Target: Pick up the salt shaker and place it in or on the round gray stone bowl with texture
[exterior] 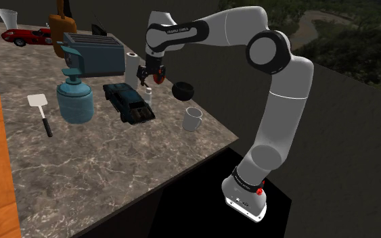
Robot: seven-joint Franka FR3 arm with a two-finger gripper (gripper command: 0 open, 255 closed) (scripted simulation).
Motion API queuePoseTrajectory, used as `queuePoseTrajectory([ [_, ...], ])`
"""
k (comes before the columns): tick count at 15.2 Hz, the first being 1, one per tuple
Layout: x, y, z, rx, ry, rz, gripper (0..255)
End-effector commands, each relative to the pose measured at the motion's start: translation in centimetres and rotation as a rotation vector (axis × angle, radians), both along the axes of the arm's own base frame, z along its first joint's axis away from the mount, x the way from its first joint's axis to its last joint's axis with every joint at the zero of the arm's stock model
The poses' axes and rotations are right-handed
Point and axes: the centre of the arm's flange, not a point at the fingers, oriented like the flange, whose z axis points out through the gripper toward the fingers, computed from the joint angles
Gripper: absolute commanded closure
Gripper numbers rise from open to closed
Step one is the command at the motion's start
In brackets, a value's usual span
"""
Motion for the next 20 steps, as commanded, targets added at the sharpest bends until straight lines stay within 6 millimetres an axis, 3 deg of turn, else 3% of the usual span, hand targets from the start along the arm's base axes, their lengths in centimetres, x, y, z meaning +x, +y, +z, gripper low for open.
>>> queuePoseTrajectory([
  [1,0.4,0.0,-1.1,-0.001,0.0,0.0,0],
  [6,0.4,0.0,-3.5,-0.001,0.0,0.0,0],
  [14,0.4,0.0,-3.5,-0.001,0.0,0.0,0],
  [15,0.4,0.0,-3.5,-0.001,0.0,0.0,255],
  [20,0.4,0.0,-3.5,-0.001,0.0,0.0,255],
])
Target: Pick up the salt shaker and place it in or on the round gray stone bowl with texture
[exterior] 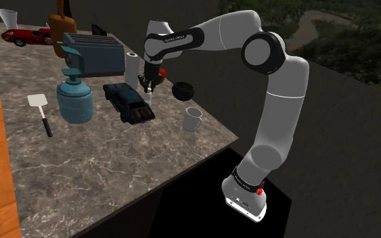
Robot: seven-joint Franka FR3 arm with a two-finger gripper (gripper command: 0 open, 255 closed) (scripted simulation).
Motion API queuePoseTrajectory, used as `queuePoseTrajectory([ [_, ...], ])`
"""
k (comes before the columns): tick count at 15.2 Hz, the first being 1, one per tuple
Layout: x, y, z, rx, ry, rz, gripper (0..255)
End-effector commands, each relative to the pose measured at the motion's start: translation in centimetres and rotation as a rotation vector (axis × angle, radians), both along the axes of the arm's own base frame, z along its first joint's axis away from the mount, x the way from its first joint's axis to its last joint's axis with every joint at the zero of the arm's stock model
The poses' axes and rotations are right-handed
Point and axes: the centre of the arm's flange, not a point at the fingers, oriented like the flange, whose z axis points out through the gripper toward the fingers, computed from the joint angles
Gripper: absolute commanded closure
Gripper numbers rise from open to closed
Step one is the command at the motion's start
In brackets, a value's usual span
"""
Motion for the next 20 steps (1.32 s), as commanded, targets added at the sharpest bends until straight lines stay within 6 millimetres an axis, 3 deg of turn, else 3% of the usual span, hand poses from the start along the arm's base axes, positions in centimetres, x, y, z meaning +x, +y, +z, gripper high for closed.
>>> queuePoseTrajectory([
  [1,0.0,0.0,0.0,0.0,0.0,0.0,255],
  [4,0.0,0.0,0.0,0.0,0.0,0.0,255],
  [20,0.0,0.0,8.4,0.0,0.0,0.0,255],
])
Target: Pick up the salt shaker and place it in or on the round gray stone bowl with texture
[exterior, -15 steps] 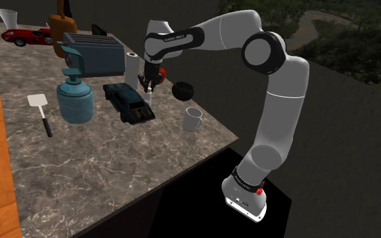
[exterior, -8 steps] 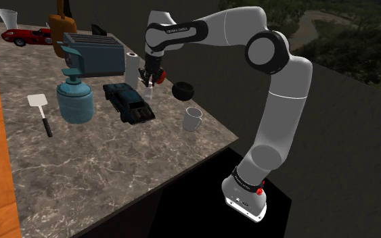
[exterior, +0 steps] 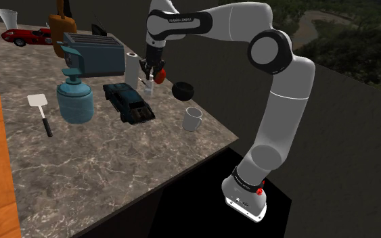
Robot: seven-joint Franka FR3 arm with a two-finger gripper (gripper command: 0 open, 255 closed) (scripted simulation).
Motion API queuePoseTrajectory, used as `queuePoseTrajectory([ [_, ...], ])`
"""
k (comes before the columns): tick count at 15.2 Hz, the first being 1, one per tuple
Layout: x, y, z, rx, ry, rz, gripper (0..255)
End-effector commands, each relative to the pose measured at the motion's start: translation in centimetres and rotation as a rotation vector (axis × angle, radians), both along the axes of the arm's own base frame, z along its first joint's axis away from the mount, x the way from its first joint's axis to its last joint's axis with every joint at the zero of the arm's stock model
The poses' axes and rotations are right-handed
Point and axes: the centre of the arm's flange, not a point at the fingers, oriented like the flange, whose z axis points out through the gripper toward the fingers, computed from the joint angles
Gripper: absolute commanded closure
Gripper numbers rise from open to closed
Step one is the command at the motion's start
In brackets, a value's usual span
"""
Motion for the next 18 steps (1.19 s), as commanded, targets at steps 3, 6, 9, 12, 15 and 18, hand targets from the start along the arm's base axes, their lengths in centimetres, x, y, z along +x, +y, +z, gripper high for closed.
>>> queuePoseTrajectory([
  [3,0.0,0.0,2.2,0.0,0.0,0.0,255],
  [6,0.0,0.0,3.8,0.0,0.0,0.0,255],
  [9,0.0,0.0,5.3,0.0,0.0,0.0,255],
  [12,0.0,0.0,6.9,0.0,0.0,0.0,255],
  [15,0.0,0.0,8.5,0.0,0.0,0.0,255],
  [18,-0.2,-1.3,9.6,0.0,0.0,0.0,255],
])
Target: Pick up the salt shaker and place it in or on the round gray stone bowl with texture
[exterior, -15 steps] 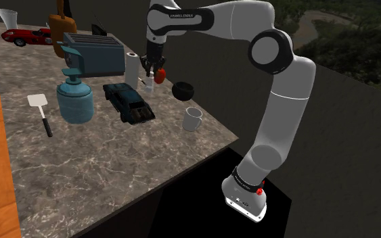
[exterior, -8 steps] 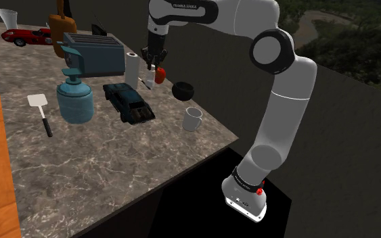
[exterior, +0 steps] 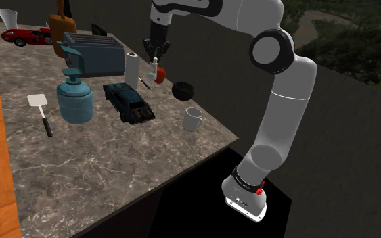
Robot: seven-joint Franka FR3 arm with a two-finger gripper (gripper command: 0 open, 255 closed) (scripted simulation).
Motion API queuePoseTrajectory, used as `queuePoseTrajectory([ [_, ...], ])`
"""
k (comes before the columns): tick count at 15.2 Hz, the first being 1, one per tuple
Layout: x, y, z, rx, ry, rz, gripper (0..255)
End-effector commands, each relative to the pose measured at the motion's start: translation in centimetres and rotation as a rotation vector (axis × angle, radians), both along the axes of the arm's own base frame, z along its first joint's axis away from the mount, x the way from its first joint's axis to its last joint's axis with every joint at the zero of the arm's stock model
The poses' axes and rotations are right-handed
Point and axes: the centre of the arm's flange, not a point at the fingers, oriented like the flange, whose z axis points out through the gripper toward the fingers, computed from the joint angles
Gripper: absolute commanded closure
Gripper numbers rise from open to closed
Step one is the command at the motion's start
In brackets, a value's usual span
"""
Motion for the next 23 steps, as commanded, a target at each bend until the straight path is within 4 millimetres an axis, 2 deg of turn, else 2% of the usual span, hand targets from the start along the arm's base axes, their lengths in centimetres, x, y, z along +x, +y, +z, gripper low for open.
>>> queuePoseTrajectory([
  [1,-0.2,-1.9,0.5,0.0,0.0,0.0,255],
  [19,-4.8,-24.9,5.0,0.0,0.0,0.0,255],
  [23,-4.8,-24.9,2.9,0.0,0.0,0.0,255],
])
